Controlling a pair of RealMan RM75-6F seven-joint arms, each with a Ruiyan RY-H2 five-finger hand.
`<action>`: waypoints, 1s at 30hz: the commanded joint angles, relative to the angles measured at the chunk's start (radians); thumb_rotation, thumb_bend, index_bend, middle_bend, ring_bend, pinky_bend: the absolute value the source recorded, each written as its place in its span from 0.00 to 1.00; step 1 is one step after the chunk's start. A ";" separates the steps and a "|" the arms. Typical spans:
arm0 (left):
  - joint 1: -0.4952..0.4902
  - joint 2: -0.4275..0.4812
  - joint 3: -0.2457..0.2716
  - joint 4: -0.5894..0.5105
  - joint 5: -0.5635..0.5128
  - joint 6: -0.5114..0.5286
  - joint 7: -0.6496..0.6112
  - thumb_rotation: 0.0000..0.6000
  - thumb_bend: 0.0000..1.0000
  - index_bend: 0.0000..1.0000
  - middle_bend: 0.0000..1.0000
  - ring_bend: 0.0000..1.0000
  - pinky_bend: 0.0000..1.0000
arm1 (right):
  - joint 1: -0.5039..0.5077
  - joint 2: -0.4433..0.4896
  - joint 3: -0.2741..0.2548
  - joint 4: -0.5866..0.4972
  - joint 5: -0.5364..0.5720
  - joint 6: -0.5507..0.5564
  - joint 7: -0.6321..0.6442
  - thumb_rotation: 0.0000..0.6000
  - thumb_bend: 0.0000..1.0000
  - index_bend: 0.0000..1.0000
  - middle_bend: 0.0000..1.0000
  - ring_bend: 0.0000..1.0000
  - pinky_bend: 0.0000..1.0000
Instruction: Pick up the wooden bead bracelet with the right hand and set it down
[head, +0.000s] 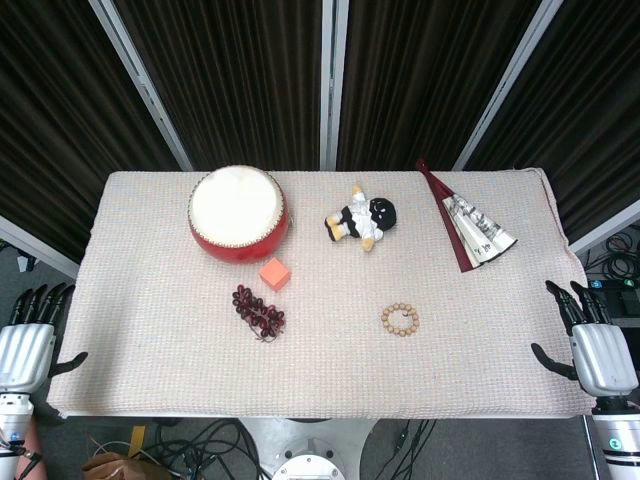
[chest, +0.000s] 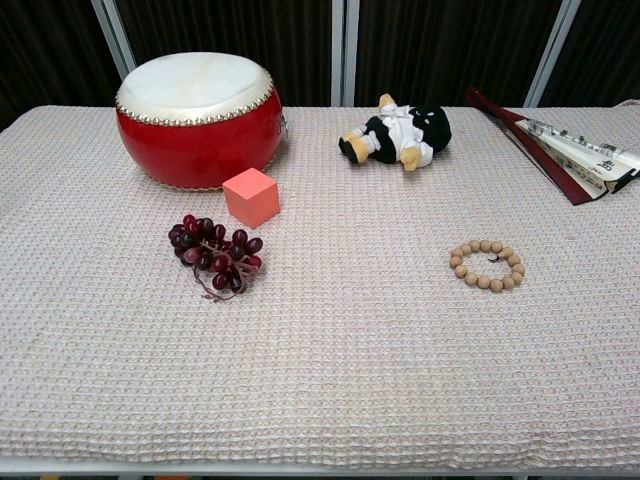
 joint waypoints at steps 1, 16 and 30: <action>-0.002 -0.001 -0.001 0.000 -0.002 -0.003 -0.001 1.00 0.00 0.07 0.08 0.00 0.00 | 0.002 -0.002 0.000 0.003 0.000 -0.002 0.002 1.00 0.15 0.00 0.16 0.02 0.09; -0.004 0.002 -0.002 -0.009 0.009 0.002 -0.002 1.00 0.00 0.08 0.08 0.00 0.00 | 0.168 -0.035 -0.019 0.029 -0.132 -0.198 0.008 1.00 0.23 0.19 0.24 0.03 0.09; 0.008 0.009 0.007 -0.014 0.008 0.006 -0.021 1.00 0.00 0.08 0.08 0.00 0.00 | 0.364 -0.365 -0.016 0.334 -0.143 -0.404 -0.093 1.00 0.21 0.32 0.36 0.05 0.09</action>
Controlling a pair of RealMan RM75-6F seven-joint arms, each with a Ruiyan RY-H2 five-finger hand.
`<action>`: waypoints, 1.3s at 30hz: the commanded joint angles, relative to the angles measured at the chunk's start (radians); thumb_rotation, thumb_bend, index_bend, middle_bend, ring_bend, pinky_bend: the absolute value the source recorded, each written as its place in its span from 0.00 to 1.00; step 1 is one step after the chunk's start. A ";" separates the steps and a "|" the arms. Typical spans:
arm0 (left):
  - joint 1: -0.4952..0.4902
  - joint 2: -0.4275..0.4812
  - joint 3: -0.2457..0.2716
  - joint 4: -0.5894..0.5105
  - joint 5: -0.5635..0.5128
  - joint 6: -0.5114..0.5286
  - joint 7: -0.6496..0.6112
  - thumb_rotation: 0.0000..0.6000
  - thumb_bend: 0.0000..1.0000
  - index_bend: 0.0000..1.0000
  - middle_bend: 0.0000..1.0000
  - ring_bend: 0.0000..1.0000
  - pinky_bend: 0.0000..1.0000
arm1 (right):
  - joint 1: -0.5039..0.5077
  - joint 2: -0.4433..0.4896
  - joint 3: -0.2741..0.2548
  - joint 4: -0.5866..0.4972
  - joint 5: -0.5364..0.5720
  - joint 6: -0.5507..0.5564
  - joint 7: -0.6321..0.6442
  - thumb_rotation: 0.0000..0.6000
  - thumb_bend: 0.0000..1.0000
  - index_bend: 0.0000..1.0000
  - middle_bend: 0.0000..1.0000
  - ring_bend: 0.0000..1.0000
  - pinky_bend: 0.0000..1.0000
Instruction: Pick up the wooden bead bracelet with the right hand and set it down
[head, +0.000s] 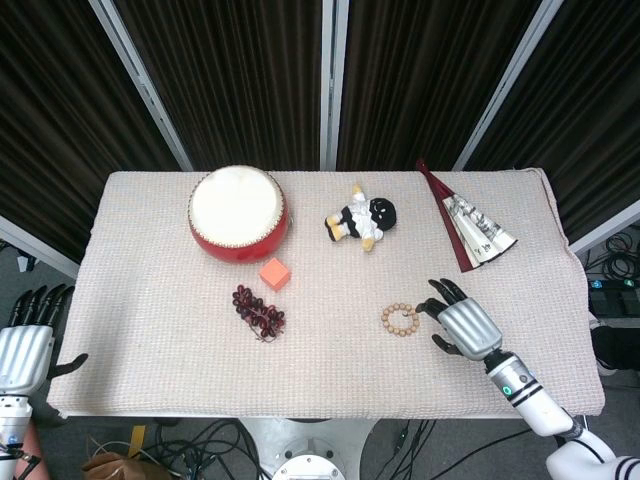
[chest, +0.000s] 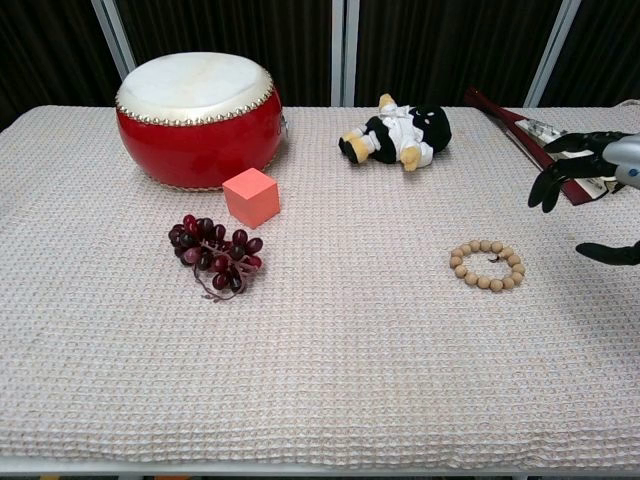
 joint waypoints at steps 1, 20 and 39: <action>-0.001 0.000 0.001 0.001 -0.002 -0.004 -0.002 1.00 0.00 0.08 0.08 0.00 0.00 | 0.027 -0.112 -0.006 0.123 0.012 -0.009 -0.004 1.00 0.20 0.32 0.36 0.06 0.09; -0.008 -0.002 0.001 0.020 -0.023 -0.040 -0.041 1.00 0.00 0.08 0.08 0.00 0.00 | 0.034 -0.363 -0.073 0.483 -0.032 0.121 0.078 1.00 0.20 0.46 0.40 0.11 0.09; -0.005 -0.010 0.006 0.053 -0.030 -0.057 -0.096 1.00 0.00 0.08 0.08 0.00 0.00 | 0.047 -0.451 -0.112 0.651 -0.036 0.147 0.082 1.00 0.48 0.65 0.45 0.17 0.10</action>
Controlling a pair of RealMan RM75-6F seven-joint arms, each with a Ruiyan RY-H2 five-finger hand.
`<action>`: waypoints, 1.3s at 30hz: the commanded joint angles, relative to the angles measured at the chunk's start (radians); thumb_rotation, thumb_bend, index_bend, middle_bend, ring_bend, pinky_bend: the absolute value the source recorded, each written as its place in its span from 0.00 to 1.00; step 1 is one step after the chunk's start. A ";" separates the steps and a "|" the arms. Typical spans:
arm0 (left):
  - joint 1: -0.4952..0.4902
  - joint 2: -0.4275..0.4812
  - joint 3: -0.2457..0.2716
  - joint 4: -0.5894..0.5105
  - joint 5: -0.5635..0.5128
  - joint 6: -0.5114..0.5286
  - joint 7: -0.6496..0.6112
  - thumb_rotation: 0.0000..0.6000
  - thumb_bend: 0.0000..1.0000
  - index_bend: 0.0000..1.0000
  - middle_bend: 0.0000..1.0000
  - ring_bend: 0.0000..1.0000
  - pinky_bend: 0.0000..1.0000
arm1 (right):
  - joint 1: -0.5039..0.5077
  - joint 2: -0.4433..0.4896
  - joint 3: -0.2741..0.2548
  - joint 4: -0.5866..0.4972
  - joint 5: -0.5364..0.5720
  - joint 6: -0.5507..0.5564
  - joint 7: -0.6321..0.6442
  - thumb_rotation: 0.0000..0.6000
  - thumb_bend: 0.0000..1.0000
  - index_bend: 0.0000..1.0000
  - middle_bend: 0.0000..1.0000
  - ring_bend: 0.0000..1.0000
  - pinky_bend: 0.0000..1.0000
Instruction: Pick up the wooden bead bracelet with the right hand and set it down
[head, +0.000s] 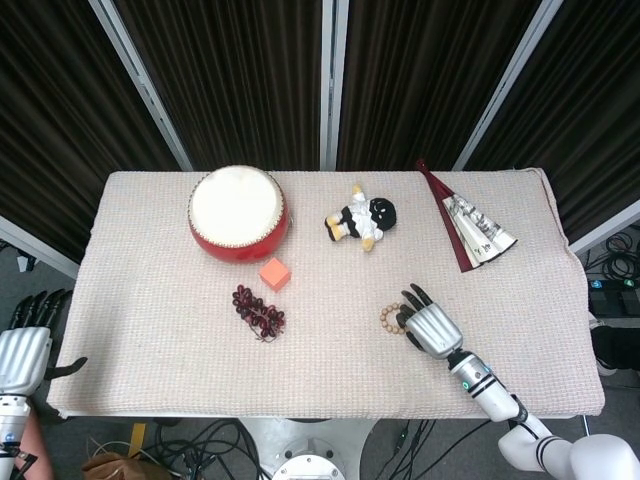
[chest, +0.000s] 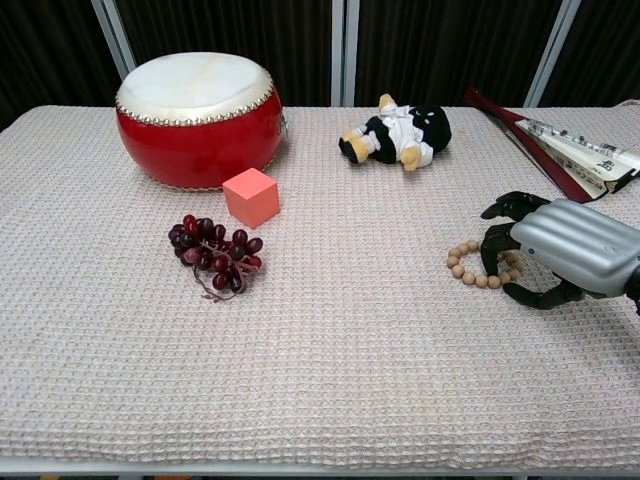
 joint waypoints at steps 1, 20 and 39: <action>0.000 0.000 0.001 0.002 0.000 -0.003 -0.003 1.00 0.00 0.08 0.08 0.00 0.00 | -0.007 -0.001 0.003 -0.001 0.014 0.009 0.031 1.00 0.52 0.67 0.46 0.18 0.10; -0.007 0.003 0.001 0.002 0.008 -0.011 -0.013 1.00 0.00 0.08 0.08 0.00 0.00 | 0.061 0.502 0.133 -0.775 0.217 -0.369 1.428 1.00 0.66 0.64 0.47 0.18 0.04; -0.020 0.020 0.002 -0.030 0.009 -0.027 0.019 1.00 0.00 0.08 0.08 0.00 0.00 | 0.259 0.521 -0.168 -0.556 -0.205 -0.098 2.490 0.78 0.81 0.44 0.44 0.15 0.00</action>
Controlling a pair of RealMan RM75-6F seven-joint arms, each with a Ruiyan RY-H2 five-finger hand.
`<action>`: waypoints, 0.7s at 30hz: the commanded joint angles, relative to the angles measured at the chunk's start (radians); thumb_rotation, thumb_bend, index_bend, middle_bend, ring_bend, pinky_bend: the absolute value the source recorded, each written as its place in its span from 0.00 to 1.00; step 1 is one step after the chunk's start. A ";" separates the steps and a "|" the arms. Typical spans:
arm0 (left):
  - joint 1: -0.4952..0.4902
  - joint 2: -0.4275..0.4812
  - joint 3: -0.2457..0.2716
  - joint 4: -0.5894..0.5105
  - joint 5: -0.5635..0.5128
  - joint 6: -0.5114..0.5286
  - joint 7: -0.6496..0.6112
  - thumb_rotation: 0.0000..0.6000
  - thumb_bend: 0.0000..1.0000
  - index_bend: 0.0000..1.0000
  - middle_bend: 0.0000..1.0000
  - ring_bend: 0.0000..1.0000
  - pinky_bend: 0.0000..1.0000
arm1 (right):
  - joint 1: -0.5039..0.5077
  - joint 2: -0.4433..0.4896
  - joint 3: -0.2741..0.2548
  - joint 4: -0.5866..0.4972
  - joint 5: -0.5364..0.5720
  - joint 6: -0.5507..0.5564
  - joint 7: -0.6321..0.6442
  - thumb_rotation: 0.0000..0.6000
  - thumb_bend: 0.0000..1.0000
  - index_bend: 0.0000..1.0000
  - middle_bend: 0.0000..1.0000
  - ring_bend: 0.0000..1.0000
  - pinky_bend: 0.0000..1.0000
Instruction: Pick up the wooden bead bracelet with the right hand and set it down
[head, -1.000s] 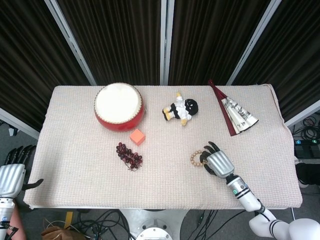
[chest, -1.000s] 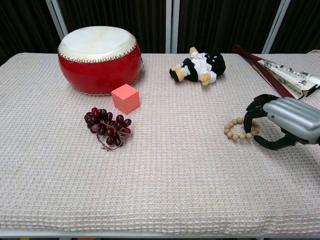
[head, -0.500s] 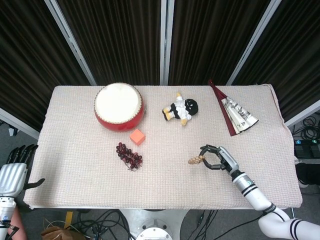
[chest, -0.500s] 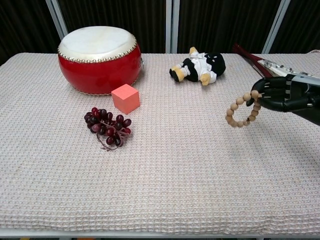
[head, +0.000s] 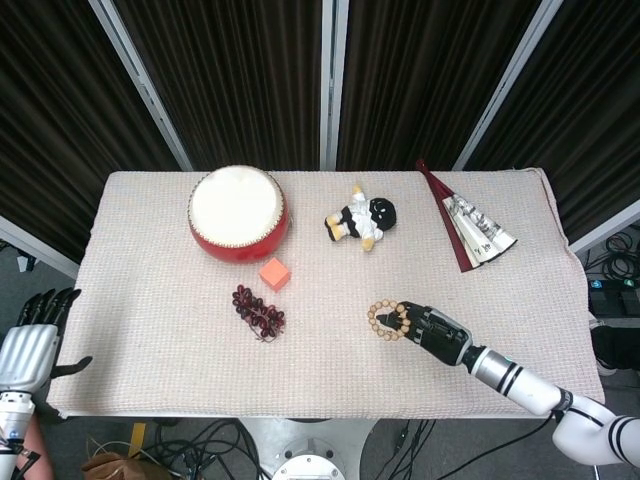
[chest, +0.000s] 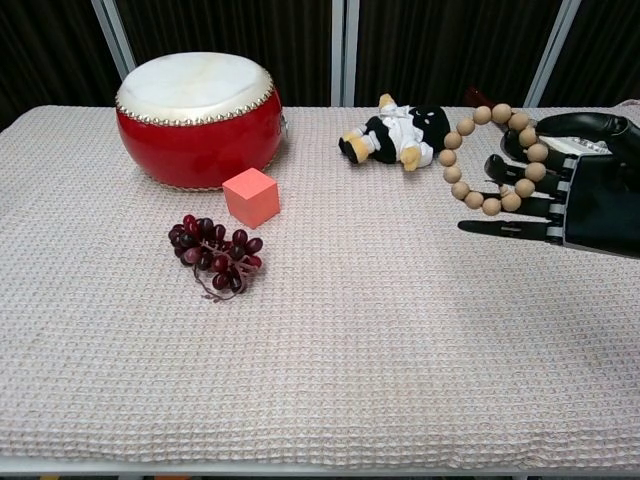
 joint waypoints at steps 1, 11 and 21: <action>-0.001 0.001 0.000 -0.001 0.001 -0.001 0.001 1.00 0.00 0.08 0.08 0.00 0.00 | 0.046 -0.007 -0.071 0.062 -0.051 0.081 0.082 0.78 0.82 0.44 0.44 0.15 0.00; -0.006 0.004 0.001 -0.013 -0.003 -0.008 0.014 1.00 0.00 0.08 0.08 0.00 0.00 | 0.041 -0.057 -0.089 0.118 -0.018 0.189 -0.001 0.52 0.75 0.35 0.40 0.11 0.00; -0.012 0.006 0.001 -0.015 -0.008 -0.017 0.022 1.00 0.00 0.08 0.08 0.00 0.00 | 0.042 -0.130 -0.097 0.190 0.000 0.276 0.026 0.37 0.21 0.31 0.40 0.10 0.00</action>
